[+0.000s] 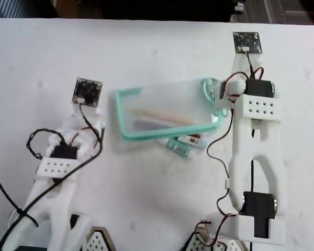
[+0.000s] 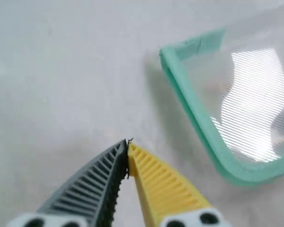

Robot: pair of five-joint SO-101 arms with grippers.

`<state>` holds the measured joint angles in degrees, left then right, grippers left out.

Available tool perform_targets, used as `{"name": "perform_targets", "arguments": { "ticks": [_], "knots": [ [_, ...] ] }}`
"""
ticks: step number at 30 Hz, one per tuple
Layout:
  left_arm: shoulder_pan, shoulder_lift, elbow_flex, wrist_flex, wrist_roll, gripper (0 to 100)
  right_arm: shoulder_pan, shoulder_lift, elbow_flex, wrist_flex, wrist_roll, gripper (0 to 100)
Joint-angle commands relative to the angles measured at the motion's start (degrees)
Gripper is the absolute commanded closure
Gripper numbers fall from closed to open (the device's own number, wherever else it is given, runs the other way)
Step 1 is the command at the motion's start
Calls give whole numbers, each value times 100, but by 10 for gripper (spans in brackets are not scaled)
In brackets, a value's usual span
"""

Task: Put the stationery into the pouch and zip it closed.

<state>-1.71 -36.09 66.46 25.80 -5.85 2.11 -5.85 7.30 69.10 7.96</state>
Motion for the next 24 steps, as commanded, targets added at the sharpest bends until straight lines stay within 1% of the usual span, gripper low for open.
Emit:
{"name": "perform_targets", "arguments": {
  "ticks": [1,7,10,12,14,17,19,22,24],
  "knots": [
    [127,13,97,-387,9,976,-312,-48,-387,-31,-35,928],
    [145,-22,167,-519,0,976,-321,48,-870,4,9,928],
    [163,-22,158,-527,0,976,-295,259,-1222,215,26,926],
    [171,-22,158,-527,0,976,-330,541,-1521,497,343,900],
    [171,-22,158,-527,0,976,-470,892,-1793,699,651,848],
    [171,-22,158,-527,0,976,-567,1429,-2022,752,1029,782],
    [171,-22,158,-527,0,976,-505,1789,-2145,716,1099,776],
    [171,-22,158,-527,0,976,-215,2387,-2462,716,1090,776],
    [189,-22,158,-527,0,976,-101,2756,-2708,752,958,776]
  ]
}}
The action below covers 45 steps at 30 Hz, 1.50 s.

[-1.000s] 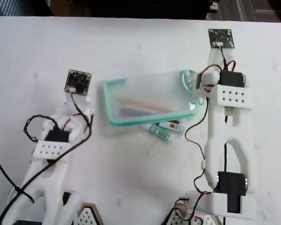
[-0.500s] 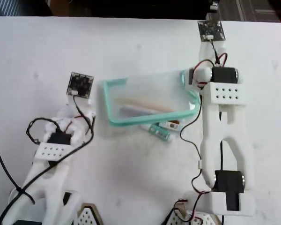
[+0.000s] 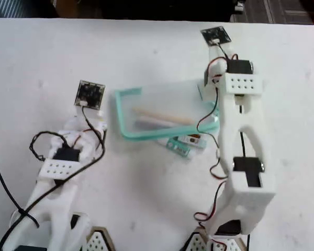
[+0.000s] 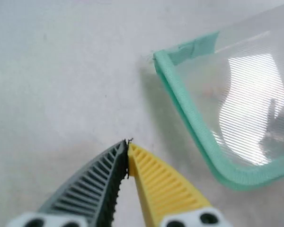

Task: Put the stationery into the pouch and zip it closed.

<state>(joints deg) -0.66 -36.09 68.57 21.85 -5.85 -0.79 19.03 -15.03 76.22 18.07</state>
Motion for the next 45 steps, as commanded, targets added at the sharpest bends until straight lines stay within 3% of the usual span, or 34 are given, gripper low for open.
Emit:
{"name": "perform_targets", "arguments": {
  "ticks": [1,10,19,24,27,45],
  "knots": [
    [84,-22,-53,-132,0,976,215,418,-571,40,-114,776],
    [92,13,-62,-132,0,976,-101,884,-985,-31,-158,776],
    [92,13,-62,-132,0,976,40,1473,-1046,-602,-176,782],
    [92,13,-70,-132,0,976,66,1648,-1275,-585,-193,984],
    [92,13,-70,-132,0,976,48,1666,-1266,-576,-193,953],
    [180,4,-70,-141,0,976,-505,-971,-1415,356,-149,980]
  ]
}}
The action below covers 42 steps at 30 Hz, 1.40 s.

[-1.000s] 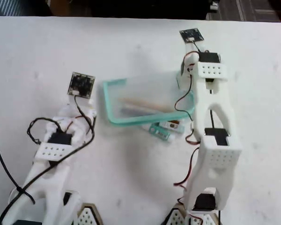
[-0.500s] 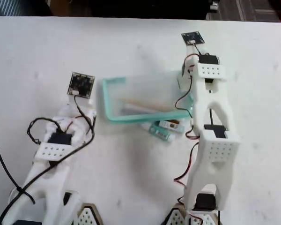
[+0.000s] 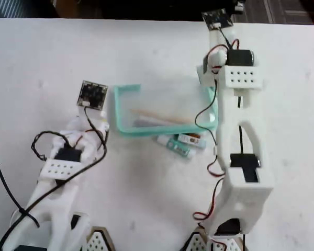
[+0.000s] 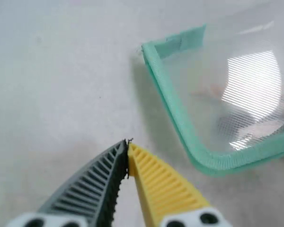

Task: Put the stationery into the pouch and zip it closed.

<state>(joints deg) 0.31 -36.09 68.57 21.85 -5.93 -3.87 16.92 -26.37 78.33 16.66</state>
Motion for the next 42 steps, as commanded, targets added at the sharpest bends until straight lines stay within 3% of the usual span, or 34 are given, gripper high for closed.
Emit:
{"name": "perform_targets", "arguments": {
  "ticks": [1,15,34,42],
  "knots": [
    [66,-4,-62,-141,9,976,-277,-927,-281,198,-9,980],
    [31,-31,-44,-88,9,976,-1138,-3116,-273,497,-9,982],
    [31,-31,-62,79,9,976,-1420,-4048,-281,901,-53,982],
    [22,-31,-44,79,9,976,-2273,-4224,-255,1086,-53,982]
  ]
}}
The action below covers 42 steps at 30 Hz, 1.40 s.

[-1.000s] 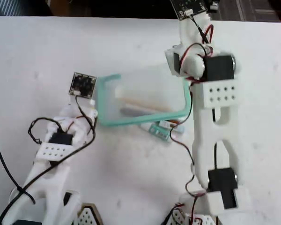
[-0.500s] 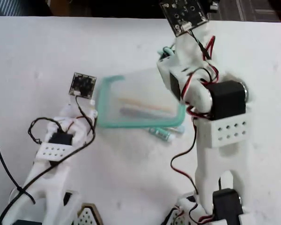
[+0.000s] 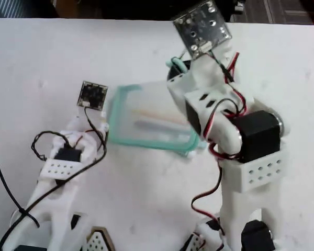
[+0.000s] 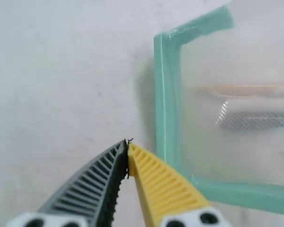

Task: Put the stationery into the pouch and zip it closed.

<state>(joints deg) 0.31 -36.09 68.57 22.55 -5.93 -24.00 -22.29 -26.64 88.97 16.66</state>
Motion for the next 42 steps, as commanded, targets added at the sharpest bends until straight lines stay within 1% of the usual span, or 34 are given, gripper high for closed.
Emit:
{"name": "perform_targets", "arguments": {
  "ticks": [1,10,16,23,39,42],
  "knots": [
    [4,-31,-44,9,9,976,-321,-365,-220,22,-53,982],
    [-92,-31,-53,-18,26,976,-409,-787,-229,31,-53,982],
    [-92,-31,-53,-26,26,976,-875,-892,-220,374,-53,982],
    [-92,-31,-53,0,35,976,-945,-910,-264,479,-26,982],
    [-75,-31,-53,-26,35,976,-927,-1429,-264,-549,-53,982],
    [-40,-31,-53,-26,35,976,-936,-1358,-554,-567,-53,982]
  ]
}}
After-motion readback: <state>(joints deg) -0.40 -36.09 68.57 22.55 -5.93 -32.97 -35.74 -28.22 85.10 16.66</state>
